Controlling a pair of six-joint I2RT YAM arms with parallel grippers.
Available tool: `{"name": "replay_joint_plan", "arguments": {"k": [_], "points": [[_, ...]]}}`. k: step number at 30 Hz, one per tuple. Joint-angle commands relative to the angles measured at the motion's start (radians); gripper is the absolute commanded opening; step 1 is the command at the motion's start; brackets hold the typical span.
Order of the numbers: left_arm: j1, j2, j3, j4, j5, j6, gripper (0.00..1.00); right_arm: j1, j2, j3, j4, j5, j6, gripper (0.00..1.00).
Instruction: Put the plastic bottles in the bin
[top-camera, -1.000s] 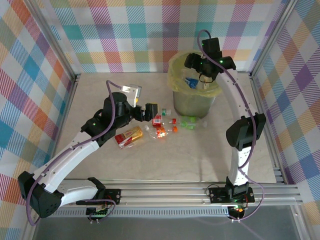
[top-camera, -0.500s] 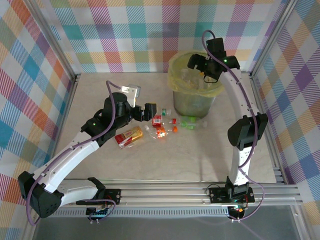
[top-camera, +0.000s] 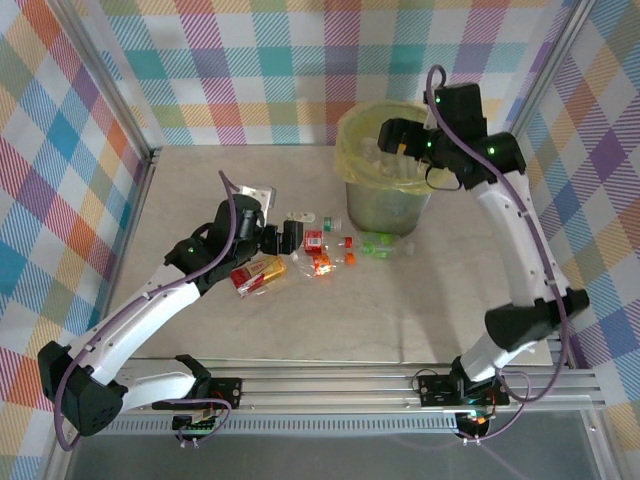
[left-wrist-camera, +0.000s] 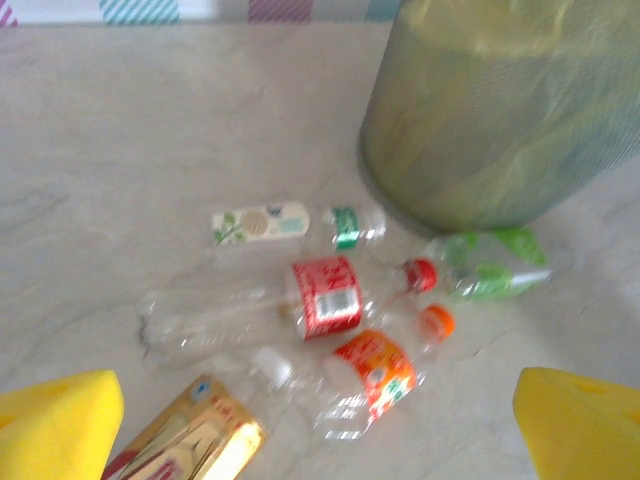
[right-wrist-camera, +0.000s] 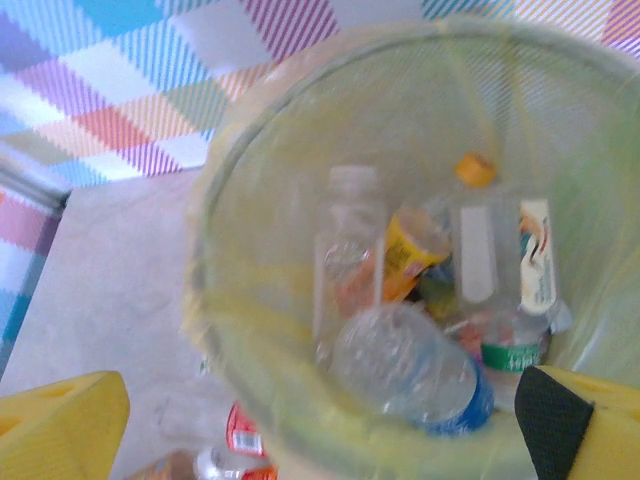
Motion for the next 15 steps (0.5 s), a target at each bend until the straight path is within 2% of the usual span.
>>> {"name": "replay_joint_plan", "arguments": {"k": [1,9,15], "points": [[0.009,0.042,0.023,-0.17,-0.022,0.077,1.0,0.038,-0.088,-0.128,0.004,0.034,-0.006,1.0],[0.048,0.191,0.089,-0.35,-0.082,0.12,1.0,0.054,-0.327,-0.445,0.071,0.061,0.102,1.0],[0.085,0.323,0.148,-0.438,-0.064,0.217,1.0,0.054,-0.391,-0.551,0.044,0.061,0.153,1.0]]}}
